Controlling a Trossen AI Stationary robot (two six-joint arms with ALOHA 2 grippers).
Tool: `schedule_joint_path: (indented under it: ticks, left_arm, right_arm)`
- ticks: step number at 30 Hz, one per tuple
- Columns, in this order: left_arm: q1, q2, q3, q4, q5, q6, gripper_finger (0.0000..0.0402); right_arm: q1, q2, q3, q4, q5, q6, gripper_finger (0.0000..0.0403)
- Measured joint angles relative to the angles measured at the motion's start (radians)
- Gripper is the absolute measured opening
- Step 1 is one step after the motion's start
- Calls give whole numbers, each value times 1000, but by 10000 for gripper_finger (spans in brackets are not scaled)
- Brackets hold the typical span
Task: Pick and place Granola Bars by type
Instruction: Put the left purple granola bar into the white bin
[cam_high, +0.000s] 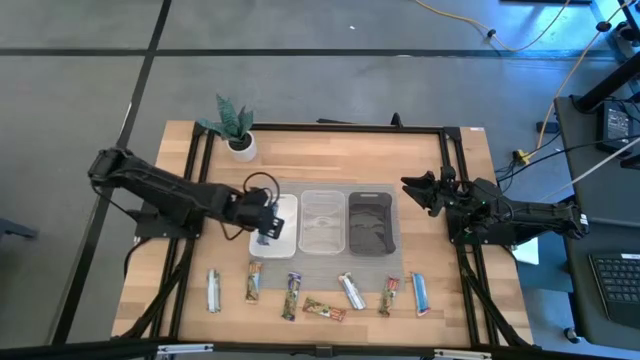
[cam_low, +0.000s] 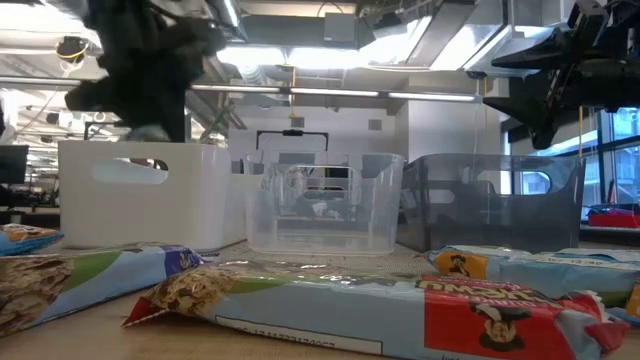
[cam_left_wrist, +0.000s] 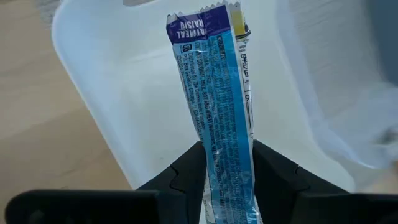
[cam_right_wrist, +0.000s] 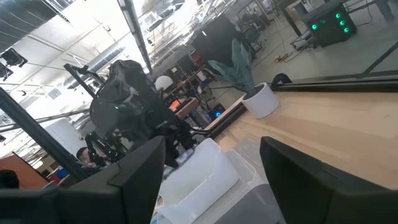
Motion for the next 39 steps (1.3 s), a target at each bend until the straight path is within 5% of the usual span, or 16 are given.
schedule_joint_path:
  ticks: [12, 25, 39]
  left_arm:
    - [43, 275, 278, -239, 27, 104, 105]
    - [76, 434, 286, -236, 110, 112, 105]
    - [76, 447, 286, -230, 131, 112, 107]
  right_arm:
    - [0, 0, 0, -40, -1, 0, 267]
    - [0, 0, 0, -64, -12, 0, 267]
    - [0, 0, 0, -64, -19, 3, 267]
